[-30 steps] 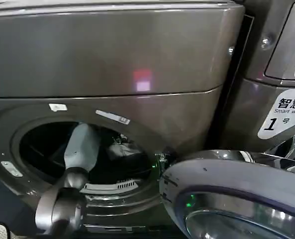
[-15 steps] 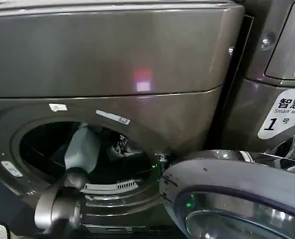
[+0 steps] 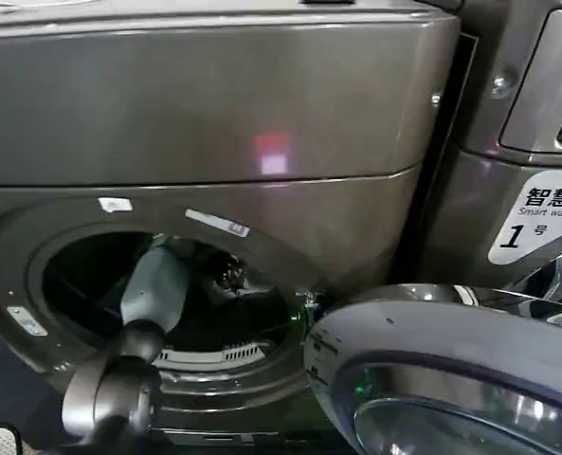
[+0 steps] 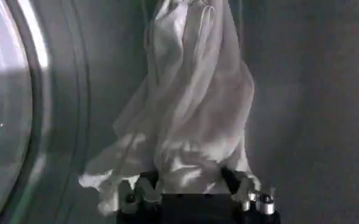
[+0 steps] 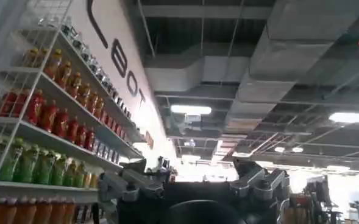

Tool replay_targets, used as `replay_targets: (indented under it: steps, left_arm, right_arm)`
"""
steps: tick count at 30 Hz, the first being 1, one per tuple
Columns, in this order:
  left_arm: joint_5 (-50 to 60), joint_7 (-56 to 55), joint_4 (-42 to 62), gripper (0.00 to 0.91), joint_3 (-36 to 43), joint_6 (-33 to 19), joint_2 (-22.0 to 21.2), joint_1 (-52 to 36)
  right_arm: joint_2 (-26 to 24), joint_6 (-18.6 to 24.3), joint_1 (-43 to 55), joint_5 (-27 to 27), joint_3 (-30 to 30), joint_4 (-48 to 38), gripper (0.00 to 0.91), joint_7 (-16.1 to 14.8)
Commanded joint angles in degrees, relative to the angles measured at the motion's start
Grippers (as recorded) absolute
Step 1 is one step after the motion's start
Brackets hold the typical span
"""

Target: Grasp the clothes from the dryer.

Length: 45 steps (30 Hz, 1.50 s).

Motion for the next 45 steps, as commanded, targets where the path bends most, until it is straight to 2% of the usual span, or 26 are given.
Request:
replay_targets:
  steps: [1,6,11,15,19,24,27,30,32,37,45]
  left_arm:
    - [-1.4,-0.2,-1.7,0.000,0.2,1.5,0.0,1.1]
    - [-4.4,-0.3,-4.5,0.000,0.7,1.3,0.4,1.7]
    - [-11.8,-3.5,-8.0,0.000,0.8,2.1,0.9,2.8]
    - [-24.8,-18.8,-10.7,0.000,-0.1,3.3,0.2,2.6]
    - [-29.7,-31.6,-14.8,0.000,-1.2,4.8,-0.7,3.2]
    - [-39.6,-41.7,-22.5,0.000,-1.1,10.5,-2.1,6.2]
    - [-45.3,-48.4,-23.8,0.000,-0.9,12.3,-3.2,6.7]
    - [-51.5,-53.3,-24.8,0.000,-1.0,13.5,-3.8,6.8]
    - [-54.7,-56.4,-25.4,0.000,-0.9,13.6,-4.0,6.7]
    - [-61.9,-63.6,-27.5,0.000,-0.7,13.5,-4.9,6.8]
    - [-64.7,-65.5,-27.2,0.000,-0.9,14.8,-5.1,6.1]
  right_arm:
    - [0.1,0.0,0.2,0.2,0.0,-0.1,0.907,0.0]
    - [0.3,0.0,0.1,0.2,-0.1,-0.1,0.907,0.0]
    - [0.4,0.0,0.4,0.3,-0.3,0.1,0.907,-0.1]
    - [0.5,-0.8,0.4,2.2,-0.6,1.4,0.907,-0.2]
    - [0.3,-0.5,0.8,2.4,-0.9,1.9,0.907,0.4]
    - [0.5,-0.4,1.3,2.5,-1.4,3.4,0.907,0.6]
    - [0.9,-3.0,1.3,3.5,-1.0,5.7,0.907,0.8]
    - [0.8,-3.4,1.0,4.8,-1.3,6.2,0.907,2.3]
    - [0.7,0.4,0.9,4.5,-1.8,5.0,0.907,1.6]
    - [0.7,0.4,1.0,3.6,-1.8,5.2,0.907,1.0]
    - [1.2,0.3,0.7,3.4,-2.2,5.7,0.907,1.0]
